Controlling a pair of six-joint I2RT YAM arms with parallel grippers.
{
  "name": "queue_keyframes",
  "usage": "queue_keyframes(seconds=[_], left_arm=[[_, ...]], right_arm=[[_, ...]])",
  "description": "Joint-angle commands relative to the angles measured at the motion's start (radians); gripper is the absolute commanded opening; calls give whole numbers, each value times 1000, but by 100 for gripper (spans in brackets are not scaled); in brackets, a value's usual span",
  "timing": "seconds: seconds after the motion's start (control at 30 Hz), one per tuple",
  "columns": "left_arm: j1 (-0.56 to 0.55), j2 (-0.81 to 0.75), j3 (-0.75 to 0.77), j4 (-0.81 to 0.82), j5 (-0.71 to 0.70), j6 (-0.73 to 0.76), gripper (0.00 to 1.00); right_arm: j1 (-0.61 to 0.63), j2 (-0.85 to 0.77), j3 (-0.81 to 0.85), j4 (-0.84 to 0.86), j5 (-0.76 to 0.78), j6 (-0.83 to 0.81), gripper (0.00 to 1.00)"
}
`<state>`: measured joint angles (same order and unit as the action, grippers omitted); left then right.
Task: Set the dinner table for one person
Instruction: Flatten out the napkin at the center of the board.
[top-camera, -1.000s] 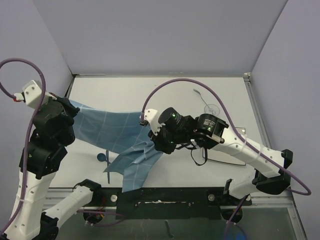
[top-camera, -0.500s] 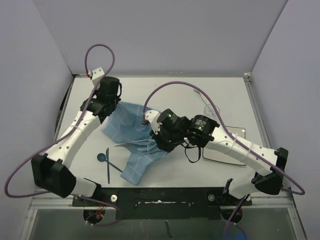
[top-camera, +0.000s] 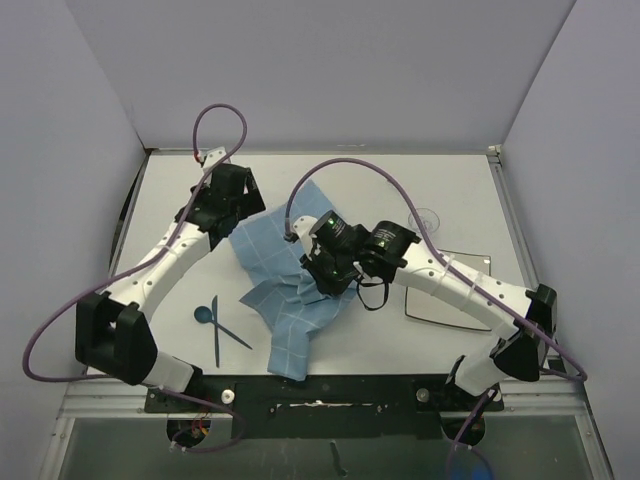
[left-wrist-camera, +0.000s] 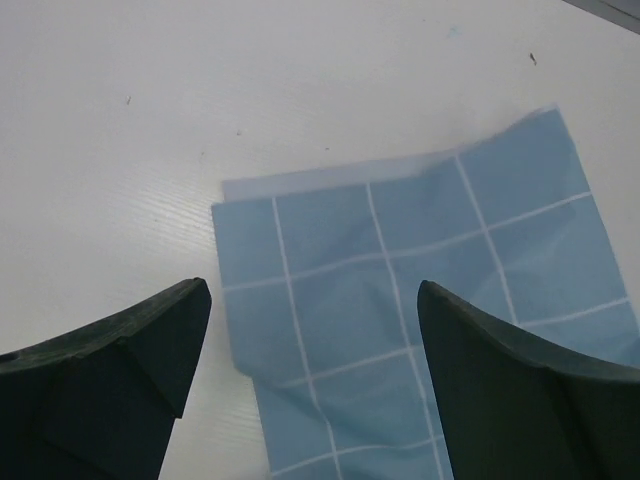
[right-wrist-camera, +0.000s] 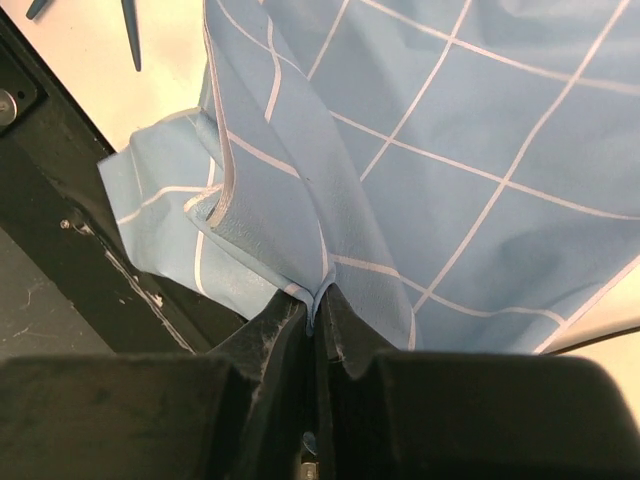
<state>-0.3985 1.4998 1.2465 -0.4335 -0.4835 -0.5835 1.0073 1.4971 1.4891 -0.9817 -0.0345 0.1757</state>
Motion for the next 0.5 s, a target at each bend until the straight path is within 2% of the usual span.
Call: queue_keyframes(seconds=[0.0,0.07,0.23,0.33,0.47], left_arm=[[-9,-197,-39,60,109,84,85],[-18,-251,-72,28,136,73,89],[-77,-346,-223,3,182,-2,89],[-144,-346,-274,-1,178,-39,89],[-229,-310,-264,-14,163,-55,89]], right_arm=[[-7,13,69,50,-33,-11,0],[-7,17,69,54,-39,-10,0],[-3,11,64,51,-51,-11,0],[5,-7,67,38,-58,-14,0],[30,-57,46,12,-135,-14,0]])
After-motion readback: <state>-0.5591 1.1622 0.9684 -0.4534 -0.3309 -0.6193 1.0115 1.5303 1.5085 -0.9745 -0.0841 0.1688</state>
